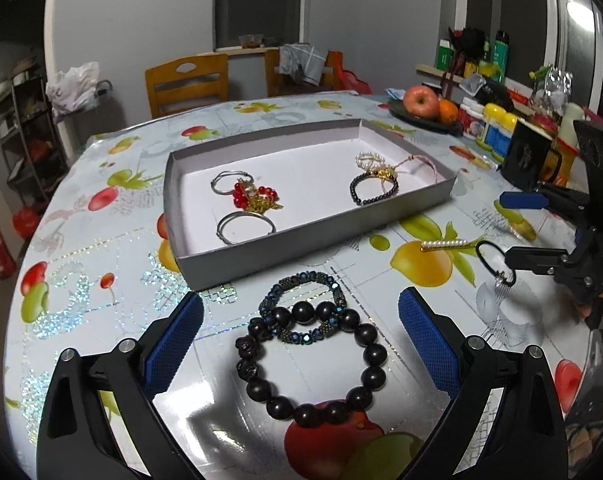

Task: Organize jewelry
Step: 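Move the left tool to the beaded bracelets while the right tool approaches the black hair tie, then grasp the blue-black beaded bracelet with the left tool while the right tool grasps the black hair tie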

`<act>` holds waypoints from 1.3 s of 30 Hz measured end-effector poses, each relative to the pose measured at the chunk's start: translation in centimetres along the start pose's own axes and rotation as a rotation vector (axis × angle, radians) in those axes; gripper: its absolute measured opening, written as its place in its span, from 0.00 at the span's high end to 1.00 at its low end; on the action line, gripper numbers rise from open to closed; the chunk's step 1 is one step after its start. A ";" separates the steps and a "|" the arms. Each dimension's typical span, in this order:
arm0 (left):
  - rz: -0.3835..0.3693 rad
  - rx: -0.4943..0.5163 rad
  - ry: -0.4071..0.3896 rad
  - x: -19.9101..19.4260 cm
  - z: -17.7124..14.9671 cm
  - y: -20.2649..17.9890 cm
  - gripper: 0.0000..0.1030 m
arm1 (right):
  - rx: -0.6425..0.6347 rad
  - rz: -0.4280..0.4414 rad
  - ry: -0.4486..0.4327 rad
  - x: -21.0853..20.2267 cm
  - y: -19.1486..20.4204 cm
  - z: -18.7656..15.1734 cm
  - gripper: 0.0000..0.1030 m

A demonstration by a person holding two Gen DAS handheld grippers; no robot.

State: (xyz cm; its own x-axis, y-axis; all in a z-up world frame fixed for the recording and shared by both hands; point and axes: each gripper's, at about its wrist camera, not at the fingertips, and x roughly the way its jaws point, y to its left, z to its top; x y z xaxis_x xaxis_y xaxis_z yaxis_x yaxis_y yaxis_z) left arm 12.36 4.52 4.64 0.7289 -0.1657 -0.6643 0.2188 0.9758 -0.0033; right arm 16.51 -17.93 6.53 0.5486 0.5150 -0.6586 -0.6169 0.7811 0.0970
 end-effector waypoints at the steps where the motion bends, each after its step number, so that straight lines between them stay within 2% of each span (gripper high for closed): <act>1: 0.004 0.009 -0.001 0.0 0.0 -0.2 0.08 | 0.003 0.002 0.005 0.1 0.0 0.0 0.06; 3: -0.008 0.018 -0.008 -0.1 0.1 -0.4 0.14 | 0.020 0.009 0.026 0.4 -0.2 -0.1 0.06; 6: -0.037 0.045 -0.005 0.0 0.1 -1.1 0.35 | 0.038 0.012 0.041 0.6 -0.6 -0.1 0.06; 8: -0.057 0.073 0.016 0.6 0.1 -1.7 0.43 | 0.046 0.015 0.048 0.7 -0.7 -0.1 0.06; 14: -0.065 0.130 0.053 1.9 0.5 -3.3 0.46 | 0.042 0.015 0.041 0.4 -0.5 -0.1 0.06; 17: -0.058 0.145 0.079 2.9 0.8 -3.6 0.51 | 0.032 0.002 0.055 0.7 -0.4 -0.1 0.06; 25: -0.059 0.118 0.148 4.6 1.0 -3.2 0.59 | 0.049 0.013 0.094 1.3 -0.6 -0.3 0.06; 30: -0.059 0.116 0.162 4.8 0.9 -3.1 0.59 | 0.029 0.017 0.111 1.4 -0.2 -0.9 0.09; 39: -0.076 0.100 0.169 5.0 1.0 -2.7 0.59 | 0.024 -0.008 0.112 1.0 -0.2 -1.4 0.33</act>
State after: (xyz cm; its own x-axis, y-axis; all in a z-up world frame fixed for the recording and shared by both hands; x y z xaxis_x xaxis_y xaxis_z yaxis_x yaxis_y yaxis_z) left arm 16.02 0.91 2.07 0.5906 -0.2034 -0.7809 0.3383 0.9410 0.0109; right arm 16.44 -18.09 4.84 0.4863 0.4672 -0.7384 -0.5984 0.7938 0.1082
